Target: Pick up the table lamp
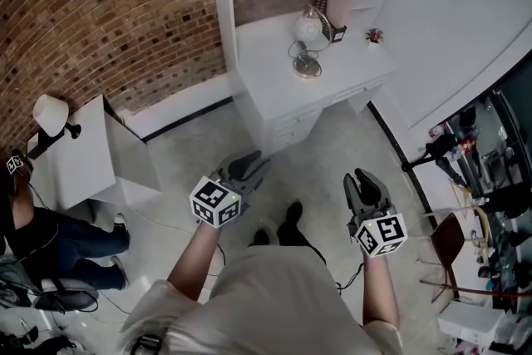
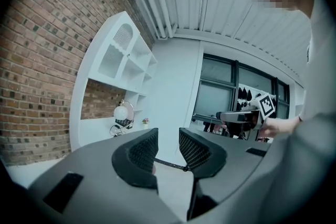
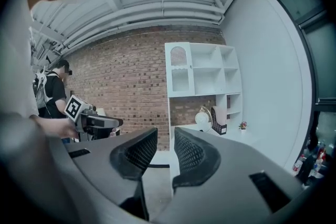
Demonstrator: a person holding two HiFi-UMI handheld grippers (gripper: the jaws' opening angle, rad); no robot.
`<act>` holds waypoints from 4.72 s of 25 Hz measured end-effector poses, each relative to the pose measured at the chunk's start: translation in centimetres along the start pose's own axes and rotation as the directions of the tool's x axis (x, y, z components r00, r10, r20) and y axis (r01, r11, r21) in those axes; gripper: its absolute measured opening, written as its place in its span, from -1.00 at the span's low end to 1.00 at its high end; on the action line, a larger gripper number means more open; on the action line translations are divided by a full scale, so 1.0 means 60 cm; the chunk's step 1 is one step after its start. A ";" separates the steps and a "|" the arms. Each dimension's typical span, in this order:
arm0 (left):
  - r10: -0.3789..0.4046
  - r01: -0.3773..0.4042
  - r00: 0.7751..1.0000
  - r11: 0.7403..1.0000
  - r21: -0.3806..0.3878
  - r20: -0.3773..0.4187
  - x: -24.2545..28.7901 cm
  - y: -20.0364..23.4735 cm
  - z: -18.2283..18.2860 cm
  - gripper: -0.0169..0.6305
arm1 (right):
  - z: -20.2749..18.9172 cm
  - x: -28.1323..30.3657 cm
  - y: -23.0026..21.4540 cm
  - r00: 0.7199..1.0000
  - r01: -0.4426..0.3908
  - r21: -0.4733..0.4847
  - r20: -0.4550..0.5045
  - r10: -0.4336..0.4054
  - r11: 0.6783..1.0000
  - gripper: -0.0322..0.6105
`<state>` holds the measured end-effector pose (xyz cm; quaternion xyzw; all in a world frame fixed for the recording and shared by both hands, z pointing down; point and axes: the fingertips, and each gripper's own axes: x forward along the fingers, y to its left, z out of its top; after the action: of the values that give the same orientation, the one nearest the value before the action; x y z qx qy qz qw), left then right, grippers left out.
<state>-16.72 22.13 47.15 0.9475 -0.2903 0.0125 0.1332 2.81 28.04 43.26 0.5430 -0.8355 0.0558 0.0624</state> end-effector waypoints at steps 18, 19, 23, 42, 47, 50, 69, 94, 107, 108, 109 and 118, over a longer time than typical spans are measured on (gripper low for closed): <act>0.056 -0.057 0.998 0.998 -0.010 -0.034 0.187 0.099 0.019 -0.52 | -0.004 0.158 -0.173 0.998 -0.068 0.032 -0.016 0.068 0.997 -0.54; 0.061 -0.061 0.998 0.998 -0.010 -0.035 0.202 0.104 0.021 -0.52 | -0.003 0.168 -0.187 0.997 -0.074 0.033 -0.016 0.075 0.997 -0.54; 0.084 -0.084 0.996 0.996 -0.010 -0.040 0.260 0.125 0.032 -0.52 | 0.001 0.210 -0.240 0.994 -0.108 0.039 -0.022 0.109 0.993 -0.54; 0.172 -0.173 0.984 0.985 -0.026 -0.042 0.435 0.183 0.055 -0.51 | 0.010 0.331 -0.401 0.973 -0.225 0.039 -0.035 0.226 0.974 -0.54; 0.169 -0.171 0.984 0.985 -0.033 -0.063 0.465 0.212 0.046 -0.51 | -0.003 0.365 -0.425 0.974 -0.219 0.056 -0.054 0.222 0.974 -0.54; 0.159 -0.162 0.985 0.986 -0.038 -0.069 0.484 0.240 0.043 -0.51 | -0.010 0.394 -0.437 0.975 -0.207 0.064 -0.064 0.211 0.976 -0.54; 0.053 -0.058 0.995 0.996 -0.062 -0.084 0.617 0.472 0.096 -0.52 | 0.018 0.638 -0.509 0.987 -0.110 0.079 -0.105 0.118 0.991 -0.54; 0.140 -0.152 0.984 0.981 -0.118 -0.106 0.727 0.578 0.082 -0.52 | 0.008 0.813 -0.608 0.969 -0.181 0.028 -0.168 0.183 0.983 -0.54; 0.296 -0.311 0.949 0.936 -0.167 -0.106 0.802 0.615 0.023 -0.52 | -0.032 0.917 -0.660 0.883 -0.400 0.063 -0.241 0.403 0.914 -0.48; 0.307 -0.322 0.945 0.931 -0.171 -0.108 0.806 0.617 0.017 -0.51 | -0.037 0.923 -0.661 0.873 -0.418 0.069 -0.246 0.421 0.906 -0.48; 0.317 -0.333 0.942 0.926 -0.178 -0.110 0.809 0.618 0.011 -0.51 | -0.042 0.930 -0.661 0.862 -0.435 0.075 -0.252 0.439 0.897 -0.48; 0.365 -0.398 0.916 0.875 -0.277 -0.166 0.839 0.627 -0.061 -0.45 | -0.072 0.968 -0.637 0.732 -0.616 0.103 -0.292 0.616 0.781 -0.46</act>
<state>4.51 -34.40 64.97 0.8375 -0.4622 0.0450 0.2881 14.54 -39.02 58.06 0.2201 -0.9474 0.1574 0.1709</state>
